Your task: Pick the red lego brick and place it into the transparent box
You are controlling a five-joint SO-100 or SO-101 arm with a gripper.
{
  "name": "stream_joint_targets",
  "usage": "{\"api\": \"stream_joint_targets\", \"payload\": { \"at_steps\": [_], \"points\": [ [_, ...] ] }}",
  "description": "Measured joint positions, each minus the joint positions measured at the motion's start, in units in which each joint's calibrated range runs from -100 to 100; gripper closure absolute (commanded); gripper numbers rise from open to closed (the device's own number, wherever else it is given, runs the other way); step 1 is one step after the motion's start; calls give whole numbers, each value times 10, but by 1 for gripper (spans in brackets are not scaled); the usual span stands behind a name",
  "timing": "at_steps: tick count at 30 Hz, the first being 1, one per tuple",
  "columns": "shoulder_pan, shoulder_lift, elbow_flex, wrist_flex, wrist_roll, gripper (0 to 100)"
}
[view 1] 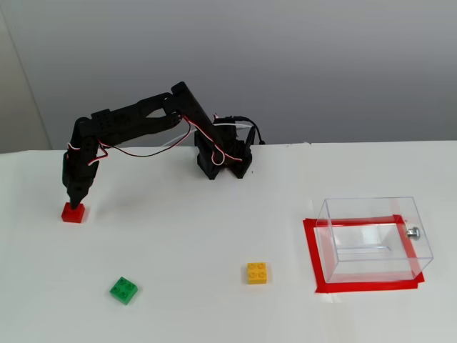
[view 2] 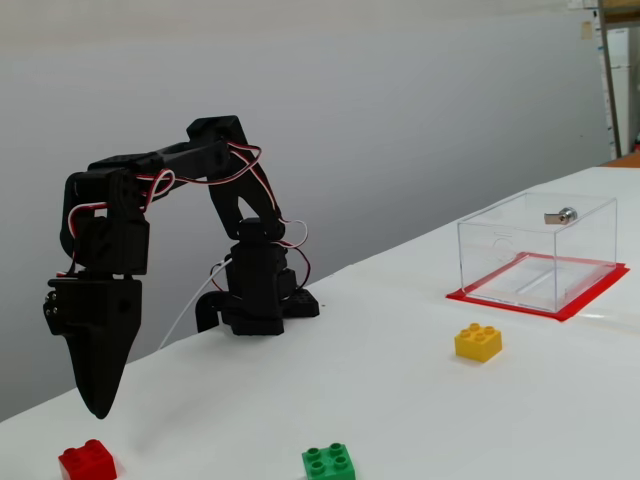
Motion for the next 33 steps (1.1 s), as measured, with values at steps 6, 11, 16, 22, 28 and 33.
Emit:
{"api": "stream_joint_targets", "payload": {
  "at_steps": [6, 11, 16, 22, 28, 33],
  "points": [
    [0, 3, -2, 0, 0, 85],
    [0, 3, -3, 0, 0, 73],
    [-1, 3, -3, 0, 0, 69],
    [-1, 3, -3, -41, 0, 67],
    [-11, 3, -3, -53, -1, 67],
    [-21, 23, -3, -53, -1, 67]
  ]
}}
